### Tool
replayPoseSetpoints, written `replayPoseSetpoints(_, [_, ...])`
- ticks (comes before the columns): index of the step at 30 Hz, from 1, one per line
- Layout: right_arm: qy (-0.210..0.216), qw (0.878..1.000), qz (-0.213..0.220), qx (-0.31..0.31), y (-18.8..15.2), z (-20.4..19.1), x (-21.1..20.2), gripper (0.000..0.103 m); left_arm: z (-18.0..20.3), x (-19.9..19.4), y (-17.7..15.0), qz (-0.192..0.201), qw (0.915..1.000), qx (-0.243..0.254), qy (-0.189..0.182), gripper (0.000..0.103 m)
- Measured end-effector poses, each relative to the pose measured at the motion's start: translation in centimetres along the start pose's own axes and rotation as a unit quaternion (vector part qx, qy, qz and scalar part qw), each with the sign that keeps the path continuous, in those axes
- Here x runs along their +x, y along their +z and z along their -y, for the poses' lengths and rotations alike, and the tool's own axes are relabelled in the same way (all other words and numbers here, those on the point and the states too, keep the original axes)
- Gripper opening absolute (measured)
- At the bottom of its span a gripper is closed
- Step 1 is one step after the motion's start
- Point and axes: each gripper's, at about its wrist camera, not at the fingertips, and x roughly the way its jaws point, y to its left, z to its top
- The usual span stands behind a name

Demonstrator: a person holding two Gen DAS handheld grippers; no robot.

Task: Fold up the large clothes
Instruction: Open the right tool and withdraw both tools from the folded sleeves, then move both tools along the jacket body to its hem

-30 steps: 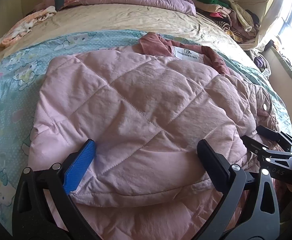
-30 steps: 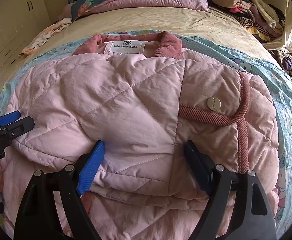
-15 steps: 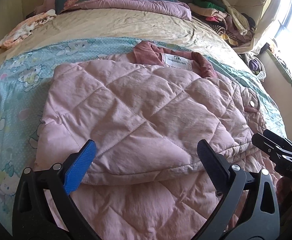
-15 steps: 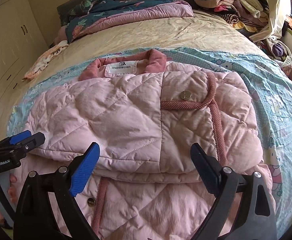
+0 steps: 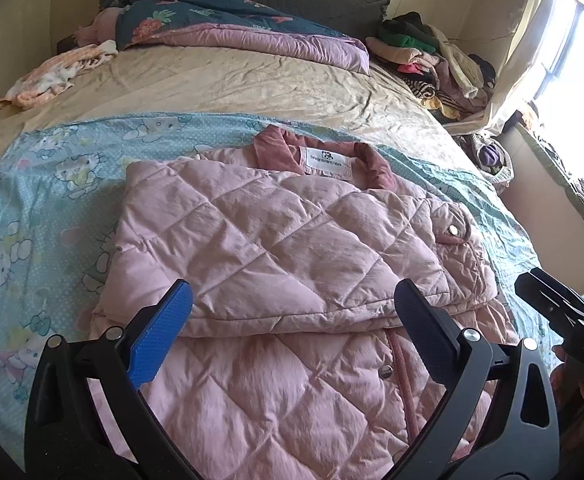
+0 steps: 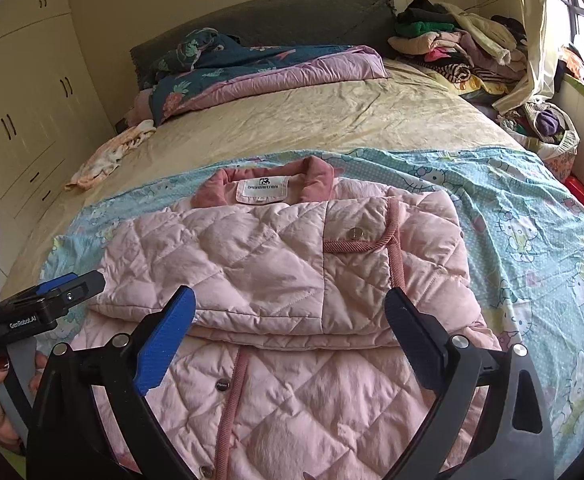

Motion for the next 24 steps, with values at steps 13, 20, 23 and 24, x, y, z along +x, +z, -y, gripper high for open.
replayPoseSetpoints(13, [0.014,0.999,0.042,-0.016,-0.3,-1.3,-7.1,0.096,0.5,-5.5,-0.9,0.040,0.9991,0.008,0.010,0.095])
replayPoseSetpoints(20, [0.015,0.998,0.050,-0.025,-0.9,-1.9,-9.3,0.096,0.5,-8.0,-1.6,0.056,0.9984,0.006,0.006,0.095])
replayPoseSetpoints(23, [0.014,0.998,0.051,-0.028,-1.3,-2.0,-10.0,0.096,0.4,-8.7,-2.0,0.059,0.9982,0.004,0.004,0.095])
replayPoseSetpoints(24, [0.013,0.998,0.053,-0.030,-1.5,-2.1,-10.3,0.096,0.4,-8.9,-2.1,0.061,0.9981,0.004,0.004,0.095])
